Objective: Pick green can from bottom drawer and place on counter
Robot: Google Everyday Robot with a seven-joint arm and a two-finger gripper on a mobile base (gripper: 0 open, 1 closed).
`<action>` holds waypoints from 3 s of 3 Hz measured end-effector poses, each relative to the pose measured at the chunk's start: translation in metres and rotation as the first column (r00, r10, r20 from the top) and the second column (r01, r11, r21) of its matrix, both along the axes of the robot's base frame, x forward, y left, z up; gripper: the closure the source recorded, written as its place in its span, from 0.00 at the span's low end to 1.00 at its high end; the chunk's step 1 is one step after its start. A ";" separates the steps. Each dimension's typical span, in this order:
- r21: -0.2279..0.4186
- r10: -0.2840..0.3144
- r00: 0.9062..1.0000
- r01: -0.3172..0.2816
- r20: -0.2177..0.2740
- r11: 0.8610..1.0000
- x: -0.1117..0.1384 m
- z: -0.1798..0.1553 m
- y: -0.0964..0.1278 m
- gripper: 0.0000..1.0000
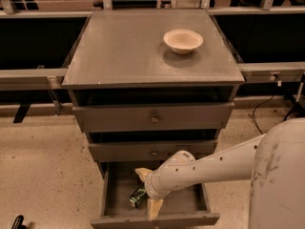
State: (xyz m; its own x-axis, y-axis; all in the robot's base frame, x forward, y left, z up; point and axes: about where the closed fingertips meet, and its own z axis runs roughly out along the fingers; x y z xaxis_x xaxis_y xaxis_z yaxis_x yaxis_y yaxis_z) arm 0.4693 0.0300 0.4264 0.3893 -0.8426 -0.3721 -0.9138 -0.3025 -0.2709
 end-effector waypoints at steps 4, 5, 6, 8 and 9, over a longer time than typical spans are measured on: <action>0.171 0.067 0.973 -0.029 -0.219 0.985 0.012 -0.042 0.003 0.00; 0.147 0.137 0.970 -0.108 -0.203 0.983 0.020 -0.054 -0.003 0.00; 0.047 0.259 0.946 -0.254 -0.195 0.966 0.017 -0.058 0.004 0.00; 0.016 0.292 0.931 -0.296 -0.218 0.955 0.017 -0.067 0.018 0.00; -0.116 0.267 0.949 -0.288 -0.169 0.951 0.025 -0.085 0.011 0.00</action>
Offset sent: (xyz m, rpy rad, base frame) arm 0.0389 -0.0071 -0.0405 0.3023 0.0794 0.3946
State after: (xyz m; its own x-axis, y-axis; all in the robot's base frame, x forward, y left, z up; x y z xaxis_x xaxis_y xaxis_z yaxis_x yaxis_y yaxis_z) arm 0.4945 0.0407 0.3417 0.5637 -0.7562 -0.3324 -0.8151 -0.5743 -0.0758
